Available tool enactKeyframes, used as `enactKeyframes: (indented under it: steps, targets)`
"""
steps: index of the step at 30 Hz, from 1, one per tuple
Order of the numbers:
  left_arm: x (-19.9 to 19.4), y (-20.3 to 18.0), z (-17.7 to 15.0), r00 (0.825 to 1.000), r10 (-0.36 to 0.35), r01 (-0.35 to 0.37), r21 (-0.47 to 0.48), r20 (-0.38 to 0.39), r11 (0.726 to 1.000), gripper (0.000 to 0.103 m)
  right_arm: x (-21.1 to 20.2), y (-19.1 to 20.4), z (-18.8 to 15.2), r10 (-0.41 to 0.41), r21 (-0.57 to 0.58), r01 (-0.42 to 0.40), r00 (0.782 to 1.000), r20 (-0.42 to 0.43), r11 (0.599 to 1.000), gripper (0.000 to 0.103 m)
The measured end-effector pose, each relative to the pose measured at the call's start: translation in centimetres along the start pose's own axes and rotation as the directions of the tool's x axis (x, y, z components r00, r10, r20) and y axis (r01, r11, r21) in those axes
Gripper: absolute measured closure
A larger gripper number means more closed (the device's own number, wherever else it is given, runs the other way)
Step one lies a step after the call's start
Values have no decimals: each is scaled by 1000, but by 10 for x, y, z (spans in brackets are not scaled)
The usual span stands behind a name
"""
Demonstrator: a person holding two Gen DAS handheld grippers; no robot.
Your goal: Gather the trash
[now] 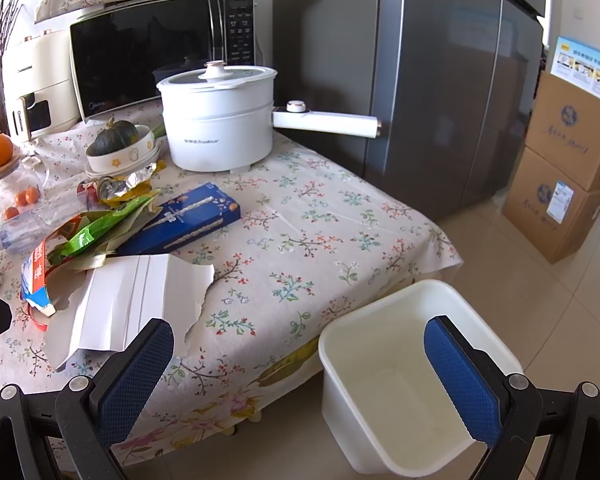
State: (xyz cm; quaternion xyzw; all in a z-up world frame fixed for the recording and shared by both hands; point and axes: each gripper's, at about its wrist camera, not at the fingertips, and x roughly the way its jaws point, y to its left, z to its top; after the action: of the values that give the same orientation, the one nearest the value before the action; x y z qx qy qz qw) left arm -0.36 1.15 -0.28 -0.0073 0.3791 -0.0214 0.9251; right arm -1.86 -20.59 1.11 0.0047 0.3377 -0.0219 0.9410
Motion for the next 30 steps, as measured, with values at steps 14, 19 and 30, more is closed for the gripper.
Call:
enactKeyframes:
  steps: [14,19,30]
  targets:
    - [0,0,0,1000,-1,1,-1,0,1000,0,0,0,-1,-2,-1,2,1000,1,1000,0]
    - [0,2,0,1000,0,0,-1,2,1000,0,0,1,-1,-3,-2,3,1000,-1,1000,0]
    - [0,5,0,1000,19,-19,-5,3,1000,0,0,0,-1,-9,-10,9,1000,1,1000,0]
